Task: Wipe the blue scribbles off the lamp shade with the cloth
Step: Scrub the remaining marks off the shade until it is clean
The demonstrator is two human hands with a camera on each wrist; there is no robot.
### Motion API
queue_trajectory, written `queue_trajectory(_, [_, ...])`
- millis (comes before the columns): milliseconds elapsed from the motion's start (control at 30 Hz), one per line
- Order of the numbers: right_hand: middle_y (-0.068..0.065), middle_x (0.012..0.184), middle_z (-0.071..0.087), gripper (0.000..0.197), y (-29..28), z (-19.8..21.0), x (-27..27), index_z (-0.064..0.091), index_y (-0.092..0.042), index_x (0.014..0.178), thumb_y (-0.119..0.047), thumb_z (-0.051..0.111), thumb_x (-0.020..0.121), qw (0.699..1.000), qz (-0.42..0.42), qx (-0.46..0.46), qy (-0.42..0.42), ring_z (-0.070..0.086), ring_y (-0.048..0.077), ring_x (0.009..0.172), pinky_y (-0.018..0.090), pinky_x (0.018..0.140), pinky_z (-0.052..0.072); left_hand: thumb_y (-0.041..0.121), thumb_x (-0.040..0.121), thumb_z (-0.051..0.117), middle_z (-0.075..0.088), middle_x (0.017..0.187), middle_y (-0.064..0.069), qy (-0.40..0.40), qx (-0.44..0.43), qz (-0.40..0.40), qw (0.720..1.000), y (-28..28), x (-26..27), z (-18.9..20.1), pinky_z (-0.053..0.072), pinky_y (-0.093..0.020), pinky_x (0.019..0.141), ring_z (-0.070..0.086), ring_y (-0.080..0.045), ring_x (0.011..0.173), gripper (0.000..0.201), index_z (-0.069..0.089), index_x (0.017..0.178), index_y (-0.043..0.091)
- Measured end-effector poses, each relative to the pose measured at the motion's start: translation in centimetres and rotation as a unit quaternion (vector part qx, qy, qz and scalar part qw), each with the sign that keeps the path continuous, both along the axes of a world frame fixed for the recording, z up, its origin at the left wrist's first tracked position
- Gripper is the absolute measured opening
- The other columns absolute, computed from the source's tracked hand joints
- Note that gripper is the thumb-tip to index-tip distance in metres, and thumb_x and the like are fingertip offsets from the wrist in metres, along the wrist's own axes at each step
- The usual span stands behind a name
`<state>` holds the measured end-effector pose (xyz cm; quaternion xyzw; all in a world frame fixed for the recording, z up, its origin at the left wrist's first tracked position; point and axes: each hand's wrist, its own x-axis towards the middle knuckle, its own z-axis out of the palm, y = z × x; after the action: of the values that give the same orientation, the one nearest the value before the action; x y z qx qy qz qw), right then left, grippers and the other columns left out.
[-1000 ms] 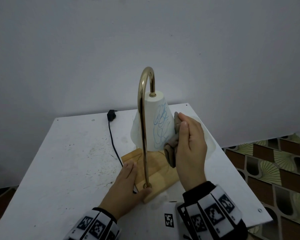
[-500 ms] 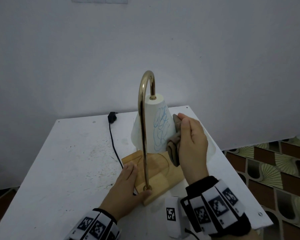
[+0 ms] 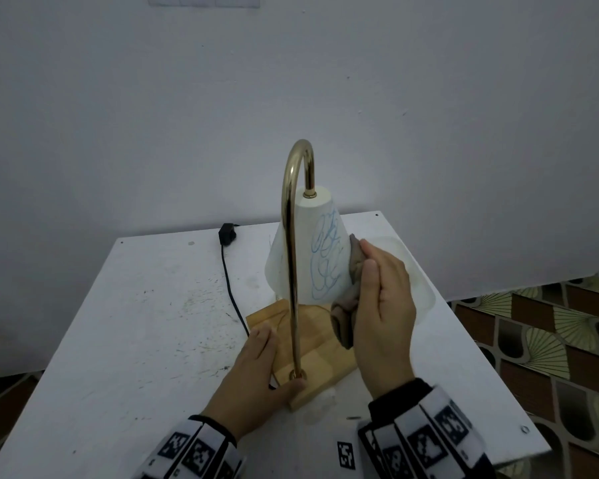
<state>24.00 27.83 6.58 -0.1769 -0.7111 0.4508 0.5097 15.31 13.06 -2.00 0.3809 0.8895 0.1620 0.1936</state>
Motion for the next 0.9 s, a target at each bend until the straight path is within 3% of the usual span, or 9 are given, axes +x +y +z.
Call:
queue_trajectory(100, [-0.016,0.108,0.055,0.029,0.4,2.0,-0.7,0.057,-0.022,0.114,-0.032,0.036,0.096,0.997,0.018,-0.074,0.011,0.052,0.011,0.109,0.035,0.097,0.046,0.09,0.057,0.019,-0.018,0.156,0.007,-0.003,0.001,0.006,1.0,0.1,0.1,0.2,-0.009,-0.02,0.109,-0.018,0.002,0.134,0.121,-0.009,0.15,0.017])
queue_trajectory(167, [-0.011,0.108,0.057,0.024,0.1,3.2,-0.9,0.058,-0.019,0.114,-0.025,0.04,0.098,0.995,0.042,-0.081,0.036,0.053,0.007,0.106,0.028,0.095,0.046,0.082,0.065,0.027,-0.017,0.156,0.007,-0.004,-0.006,0.013,1.0,0.2,0.3,0.5,-0.01,-0.02,0.108,-0.019,0.003,0.131,0.113,-0.009,0.15,0.017])
queue_trajectory(267, [-0.013,0.114,0.056,0.026,-0.8,3.6,-0.3,0.056,-0.017,0.12,-0.019,0.048,0.095,0.993,0.089,-0.055,0.058,0.051,-0.001,0.109,0.011,0.09,0.042,0.084,0.06,0.025,-0.014,0.157,0.008,-0.001,-0.003,0.014,1.0,0.2,0.3,0.6,-0.008,-0.021,0.11,-0.016,-0.002,0.139,0.116,-0.005,0.151,0.018])
queue_trajectory(433, [-0.01,0.124,0.047,0.041,0.3,1.7,0.4,0.045,-0.018,0.132,-0.028,0.049,0.093,0.996,0.09,0.023,-0.01,0.043,-0.008,0.115,0.002,0.091,0.033,0.071,0.076,0.038,-0.016,0.157,0.007,0.005,0.01,0.013,1.0,0.3,0.4,0.7,-0.01,-0.018,0.108,-0.019,0.003,0.13,0.102,-0.007,0.15,0.017])
queue_trajectory(533, [-0.012,0.12,0.048,0.041,1.3,1.2,0.3,0.045,-0.024,0.129,-0.04,0.039,0.091,0.996,0.08,0.022,-0.038,0.043,-0.005,0.113,0.001,0.09,0.032,0.07,0.077,0.039,-0.017,0.156,0.008,0.006,0.014,0.011,1.0,0.3,0.5,0.9,-0.01,-0.017,0.107,-0.02,0.003,0.128,0.102,-0.008,0.15,0.017])
queue_trajectory(667, [-0.009,0.112,0.053,0.027,1.8,2.2,-0.4,0.051,-0.025,0.119,-0.029,0.043,0.094,0.997,0.066,0.022,-0.032,0.047,0.0,0.109,0.005,0.089,0.035,0.07,0.077,0.04,-0.016,0.157,0.007,0.014,0.012,0.011,1.0,0.5,0.5,1.0,-0.011,-0.018,0.106,-0.018,0.001,0.133,0.102,-0.007,0.15,0.017])
queue_trajectory(767, [-0.005,0.114,0.054,0.029,1.1,3.3,-0.6,0.055,-0.017,0.121,-0.024,0.044,0.095,0.997,0.075,0.027,0.006,0.047,-0.002,0.109,0.005,0.09,0.035,0.069,0.081,0.042,-0.015,0.157,0.006,0.023,0.009,0.011,1.0,0.4,0.5,1.0,-0.011,-0.018,0.106,-0.015,-0.006,0.141,0.1,-0.007,0.15,0.016])
queue_trajectory(833, [-0.003,0.116,0.052,0.033,0.1,3.5,-0.5,0.053,-0.012,0.125,-0.024,0.044,0.097,0.996,0.072,0.057,0.022,0.047,0.003,0.112,0.008,0.092,0.036,0.067,0.082,0.043,-0.016,0.157,0.006,0.025,0.007,0.011,1.0,0.3,0.5,1.0,-0.01,-0.018,0.106,-0.015,-0.009,0.143,0.099,-0.008,0.15,0.016])
queue_trajectory(900, [-0.003,0.119,0.049,0.037,-0.8,3.1,-0.2,0.051,-0.01,0.128,-0.024,0.042,0.095,0.993,0.06,0.096,0.027,0.047,0.011,0.114,0.011,0.096,0.036,0.067,0.083,0.043,-0.017,0.157,0.006,0.025,0.008,0.008,1.0,0.3,0.5,0.9,-0.01,-0.018,0.106,-0.017,-0.004,0.139,0.099,-0.007,0.15,0.016])
